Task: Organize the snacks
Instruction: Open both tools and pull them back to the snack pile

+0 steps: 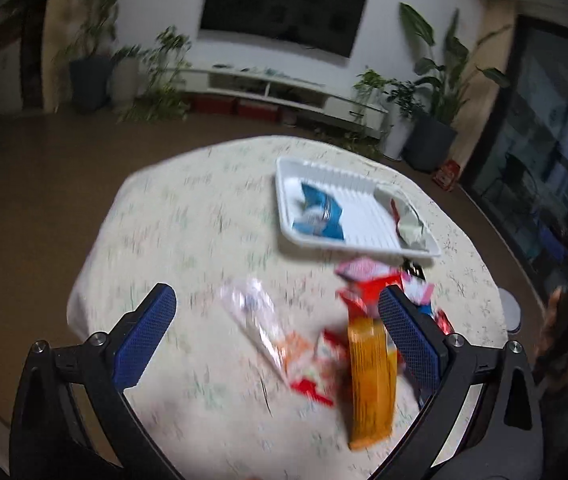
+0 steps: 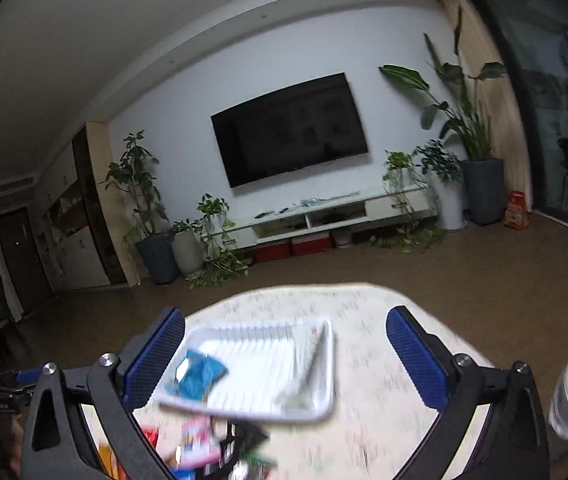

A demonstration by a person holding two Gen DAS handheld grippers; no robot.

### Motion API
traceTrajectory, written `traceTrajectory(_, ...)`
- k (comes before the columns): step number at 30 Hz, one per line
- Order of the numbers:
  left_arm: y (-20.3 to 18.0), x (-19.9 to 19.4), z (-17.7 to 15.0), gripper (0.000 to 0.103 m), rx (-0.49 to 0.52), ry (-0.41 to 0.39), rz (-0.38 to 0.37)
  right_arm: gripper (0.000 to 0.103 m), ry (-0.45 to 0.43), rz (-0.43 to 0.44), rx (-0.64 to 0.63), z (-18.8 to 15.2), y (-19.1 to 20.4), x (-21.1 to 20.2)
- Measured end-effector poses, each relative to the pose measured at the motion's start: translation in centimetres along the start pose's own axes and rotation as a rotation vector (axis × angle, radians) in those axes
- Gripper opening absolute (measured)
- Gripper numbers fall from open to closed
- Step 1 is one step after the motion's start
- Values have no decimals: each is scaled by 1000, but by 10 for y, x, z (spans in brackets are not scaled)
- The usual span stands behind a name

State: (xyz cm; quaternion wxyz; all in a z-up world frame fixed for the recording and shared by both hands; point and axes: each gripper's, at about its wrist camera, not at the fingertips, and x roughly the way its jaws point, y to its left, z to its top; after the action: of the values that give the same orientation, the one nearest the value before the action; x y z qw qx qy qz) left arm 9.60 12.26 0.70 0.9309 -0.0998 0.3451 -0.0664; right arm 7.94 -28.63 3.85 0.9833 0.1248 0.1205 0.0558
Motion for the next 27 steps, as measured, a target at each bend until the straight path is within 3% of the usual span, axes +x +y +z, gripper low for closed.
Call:
traceTrajectory(2, 0, -2, -26, 103, -14, 26, 10, 103, 62, 4, 36, -24, 3, -11)
traceTrajectory(4, -5, 1, -46, 101, -27, 76, -26, 103, 147, 5, 43, -48, 13, -19)
traceTrajectory(6, -13, -3, -60, 101, -16, 66, -40, 103, 231, -6, -35, -69, 35, -22)
traceTrajectory(9, -37, -10, -72, 101, 65, 34, -50, 102, 244, 3, -167, -83, 65, -27)
traceTrajectory(11, -51, -7, -79, 101, 122, 43, -29, 102, 269, 22, -177, -91, 72, -25)
traceTrajectory(16, -62, 6, -78, 101, 154, 52, -21, 100, 373, 32, -198, -111, 78, -14)
traceTrajectory(20, -57, 28, -72, 88, 129, 106, -34, 96, 428, 25, -219, -125, 82, -7)
traceTrajectory(23, -59, 41, -71, 85, 148, 135, -36, 94, 461, 24, -235, -132, 86, -4)
traceTrajectory(25, -62, 45, -71, 75, 158, 142, -63, 92, 478, 25, -242, -136, 86, 0)
traceTrajectory(27, -65, 50, -70, 57, 161, 159, -85, 88, 493, 19, -249, -140, 87, 4)
